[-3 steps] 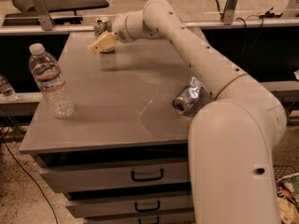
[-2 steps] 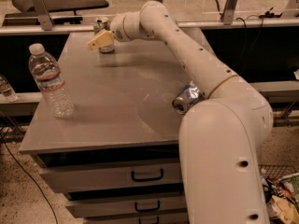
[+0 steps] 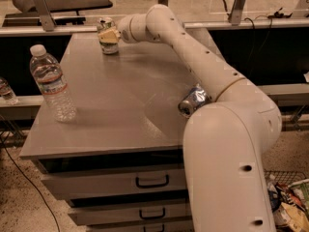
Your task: Pick 7up can
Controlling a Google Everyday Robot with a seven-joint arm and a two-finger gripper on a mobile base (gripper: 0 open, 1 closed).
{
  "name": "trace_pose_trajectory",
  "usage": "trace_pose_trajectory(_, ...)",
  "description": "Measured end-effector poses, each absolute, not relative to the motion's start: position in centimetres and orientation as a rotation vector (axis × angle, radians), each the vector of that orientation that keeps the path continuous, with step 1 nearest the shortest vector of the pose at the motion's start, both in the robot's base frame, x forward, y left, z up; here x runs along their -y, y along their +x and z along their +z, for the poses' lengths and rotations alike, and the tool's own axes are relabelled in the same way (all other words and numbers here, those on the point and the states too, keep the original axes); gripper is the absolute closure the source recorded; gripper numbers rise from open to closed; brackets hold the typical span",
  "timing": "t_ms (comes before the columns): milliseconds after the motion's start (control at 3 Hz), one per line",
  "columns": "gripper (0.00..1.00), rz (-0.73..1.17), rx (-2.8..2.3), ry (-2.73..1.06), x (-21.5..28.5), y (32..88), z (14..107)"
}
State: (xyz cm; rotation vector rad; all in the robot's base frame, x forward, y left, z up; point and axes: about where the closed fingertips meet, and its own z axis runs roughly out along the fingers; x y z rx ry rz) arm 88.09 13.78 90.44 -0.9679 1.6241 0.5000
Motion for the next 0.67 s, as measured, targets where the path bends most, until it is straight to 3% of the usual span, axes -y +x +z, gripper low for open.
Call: trace_pose_trajectory(667,0.94,0.443,-1.545,-0.972,-10.3,86.7,96.3)
